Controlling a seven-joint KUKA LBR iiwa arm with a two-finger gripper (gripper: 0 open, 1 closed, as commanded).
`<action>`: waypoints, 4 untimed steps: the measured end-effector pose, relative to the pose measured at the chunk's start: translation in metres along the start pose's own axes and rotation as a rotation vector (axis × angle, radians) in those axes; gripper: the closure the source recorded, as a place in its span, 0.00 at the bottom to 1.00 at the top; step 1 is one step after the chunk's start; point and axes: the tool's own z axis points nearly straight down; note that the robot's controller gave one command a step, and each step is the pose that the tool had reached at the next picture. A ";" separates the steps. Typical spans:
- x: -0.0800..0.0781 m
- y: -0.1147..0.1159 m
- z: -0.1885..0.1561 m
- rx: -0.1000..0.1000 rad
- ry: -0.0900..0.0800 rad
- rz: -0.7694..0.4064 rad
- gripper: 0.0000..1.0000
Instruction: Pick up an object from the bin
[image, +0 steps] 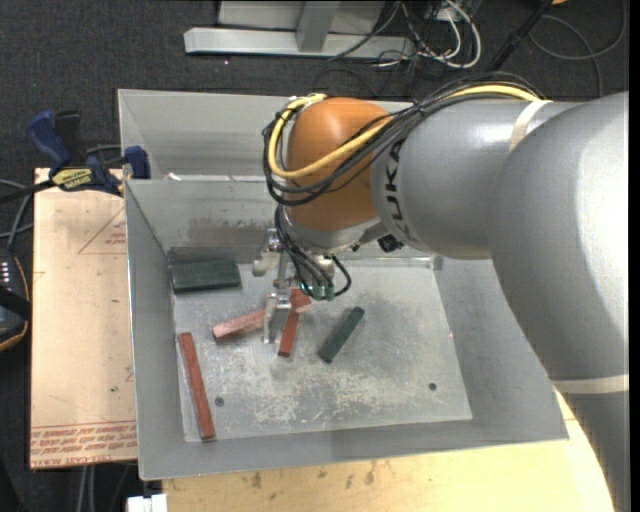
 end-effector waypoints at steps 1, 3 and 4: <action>-0.002 -0.001 -0.005 -0.001 -0.008 0.002 0.00; -0.006 -0.038 0.045 0.000 -0.010 -0.407 0.00; 0.007 -0.015 0.038 0.000 -0.007 -0.195 0.00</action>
Offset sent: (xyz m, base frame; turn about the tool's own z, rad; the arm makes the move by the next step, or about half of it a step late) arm 0.0046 -0.0438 -0.0667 -0.4310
